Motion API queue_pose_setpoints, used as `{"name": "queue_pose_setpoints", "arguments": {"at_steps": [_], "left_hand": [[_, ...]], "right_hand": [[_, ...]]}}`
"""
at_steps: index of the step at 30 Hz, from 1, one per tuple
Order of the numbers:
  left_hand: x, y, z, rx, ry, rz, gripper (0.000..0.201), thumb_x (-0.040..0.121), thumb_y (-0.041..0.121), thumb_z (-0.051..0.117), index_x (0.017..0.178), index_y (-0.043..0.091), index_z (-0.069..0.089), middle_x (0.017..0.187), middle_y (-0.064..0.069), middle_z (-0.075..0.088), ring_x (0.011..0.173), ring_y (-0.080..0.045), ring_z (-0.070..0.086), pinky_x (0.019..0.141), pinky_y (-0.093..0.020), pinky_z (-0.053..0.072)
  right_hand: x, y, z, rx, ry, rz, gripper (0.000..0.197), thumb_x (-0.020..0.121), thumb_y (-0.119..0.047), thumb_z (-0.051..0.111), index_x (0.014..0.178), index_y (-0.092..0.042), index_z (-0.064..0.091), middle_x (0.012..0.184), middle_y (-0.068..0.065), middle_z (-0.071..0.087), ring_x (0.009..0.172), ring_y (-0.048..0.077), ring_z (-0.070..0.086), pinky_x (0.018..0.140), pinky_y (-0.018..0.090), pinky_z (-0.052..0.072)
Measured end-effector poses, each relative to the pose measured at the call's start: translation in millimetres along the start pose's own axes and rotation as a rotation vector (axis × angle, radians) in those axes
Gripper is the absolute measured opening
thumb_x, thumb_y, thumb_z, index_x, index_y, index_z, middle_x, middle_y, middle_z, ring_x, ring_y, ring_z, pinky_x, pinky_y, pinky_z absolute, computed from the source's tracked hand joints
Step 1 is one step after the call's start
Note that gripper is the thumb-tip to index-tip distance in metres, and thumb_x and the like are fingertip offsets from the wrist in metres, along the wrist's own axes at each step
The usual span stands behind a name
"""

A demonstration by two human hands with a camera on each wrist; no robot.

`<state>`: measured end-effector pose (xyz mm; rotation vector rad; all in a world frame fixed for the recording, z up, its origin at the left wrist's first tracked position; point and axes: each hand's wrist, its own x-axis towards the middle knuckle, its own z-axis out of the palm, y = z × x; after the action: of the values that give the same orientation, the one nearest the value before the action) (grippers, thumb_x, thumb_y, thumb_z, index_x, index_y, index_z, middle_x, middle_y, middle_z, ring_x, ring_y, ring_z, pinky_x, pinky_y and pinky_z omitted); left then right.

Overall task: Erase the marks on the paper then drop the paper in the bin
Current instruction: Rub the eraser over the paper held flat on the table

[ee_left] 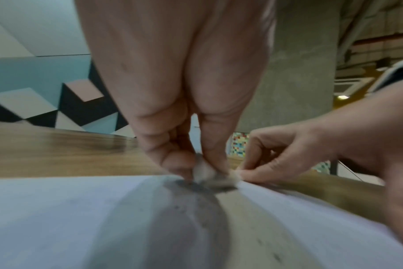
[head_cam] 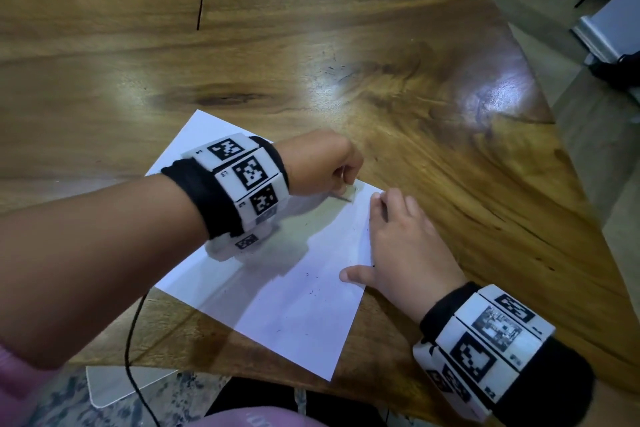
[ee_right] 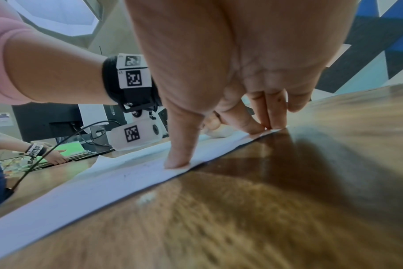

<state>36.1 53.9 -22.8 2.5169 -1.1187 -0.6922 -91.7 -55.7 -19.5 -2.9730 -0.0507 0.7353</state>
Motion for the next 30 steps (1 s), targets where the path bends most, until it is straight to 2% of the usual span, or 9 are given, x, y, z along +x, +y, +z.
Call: {"name": "queue_pose_setpoints", "arguments": {"at_steps": [3, 6, 9, 12, 16, 20, 22, 27, 30], "left_hand": [[10, 5, 0, -0.015, 0.067, 0.009, 0.008, 0.076, 0.005, 0.061, 0.081, 0.012, 0.062, 0.069, 0.003, 0.052, 0.074, -0.02, 0.05, 0.061, -0.022, 0.033], [1, -3, 2, -0.013, -0.004, -0.001, 0.01, 0.074, 0.003, 0.062, 0.077, 0.012, 0.062, 0.071, 0.0, 0.057, 0.073, -0.022, 0.052, 0.054, -0.021, 0.034], [-13, -12, 4, -0.013, -0.072, 0.0, 0.006, 0.074, 0.007, 0.064, 0.078, 0.012, 0.063, 0.083, -0.008, 0.066, 0.079, -0.025, 0.056, 0.067, -0.027, 0.044], [-6, -9, 2, -0.026, 0.006, -0.003, 0.006, 0.076, 0.01, 0.064, 0.081, 0.011, 0.064, 0.088, -0.009, 0.066, 0.084, -0.026, 0.057, 0.074, -0.03, 0.045], [1, -5, 1, -0.012, 0.047, 0.019, 0.007, 0.076, 0.006, 0.062, 0.077, 0.013, 0.06, 0.086, -0.01, 0.064, 0.08, -0.026, 0.054, 0.068, -0.026, 0.04], [-20, -15, -5, 0.039, -0.168, -0.04, 0.036, 0.074, 0.003, 0.061, 0.054, 0.025, 0.041, 0.066, 0.003, 0.052, 0.071, -0.022, 0.049, 0.065, -0.026, 0.039], [-22, -14, -13, 0.048, -0.22, -0.078, 0.03, 0.075, 0.006, 0.063, 0.058, 0.026, 0.048, 0.063, 0.009, 0.051, 0.07, -0.019, 0.05, 0.067, -0.027, 0.042], [4, 9, -9, -0.083, 0.023, -0.037, 0.017, 0.074, 0.01, 0.067, 0.089, 0.017, 0.066, 0.068, 0.005, 0.058, 0.057, -0.004, 0.047, 0.053, -0.015, 0.036], [13, 16, 7, -0.035, 0.076, -0.022, 0.013, 0.076, 0.012, 0.066, 0.089, 0.013, 0.065, 0.069, 0.003, 0.05, 0.068, -0.018, 0.051, 0.064, -0.023, 0.041]], "right_hand": [[0, -1, 0, -0.015, -0.004, 0.009, 0.107, 0.076, -0.068, 0.054, 0.147, -0.001, 0.009, 0.133, 0.005, 0.024, 0.123, 0.021, 0.025, 0.114, 0.031, 0.013], [1, -1, 0, -0.03, -0.002, 0.011, 0.106, 0.076, -0.068, 0.053, 0.147, -0.001, 0.01, 0.134, 0.006, 0.024, 0.124, 0.022, 0.024, 0.115, 0.032, 0.011], [1, 0, 2, -0.028, 0.0, 0.013, 0.108, 0.076, -0.069, 0.053, 0.148, -0.001, 0.007, 0.135, 0.006, 0.023, 0.125, 0.021, 0.023, 0.116, 0.032, 0.011], [0, 0, 2, -0.016, -0.002, 0.015, 0.11, 0.076, -0.068, 0.054, 0.148, -0.002, 0.006, 0.135, 0.005, 0.022, 0.126, 0.021, 0.022, 0.116, 0.032, 0.01], [1, -1, 1, -0.033, -0.01, 0.023, 0.11, 0.076, -0.069, 0.053, 0.149, -0.001, 0.005, 0.136, 0.006, 0.022, 0.127, 0.022, 0.021, 0.117, 0.033, 0.01], [2, -1, 2, -0.041, -0.008, 0.028, 0.111, 0.076, -0.069, 0.053, 0.149, -0.001, 0.003, 0.137, 0.006, 0.021, 0.13, 0.022, 0.02, 0.118, 0.034, 0.001], [2, 0, 4, -0.045, -0.005, 0.023, 0.112, 0.075, -0.07, 0.052, 0.148, -0.002, 0.002, 0.136, 0.006, 0.021, 0.132, 0.022, 0.02, 0.118, 0.034, -0.004], [2, 0, 3, -0.058, -0.01, 0.009, 0.11, 0.076, -0.07, 0.051, 0.148, 0.0, 0.005, 0.134, 0.006, 0.023, 0.13, 0.023, 0.022, 0.118, 0.035, -0.004], [1, 1, 2, -0.056, -0.01, 0.013, 0.111, 0.076, -0.07, 0.051, 0.149, 0.0, 0.005, 0.134, 0.006, 0.024, 0.13, 0.023, 0.022, 0.117, 0.035, -0.004]]}}
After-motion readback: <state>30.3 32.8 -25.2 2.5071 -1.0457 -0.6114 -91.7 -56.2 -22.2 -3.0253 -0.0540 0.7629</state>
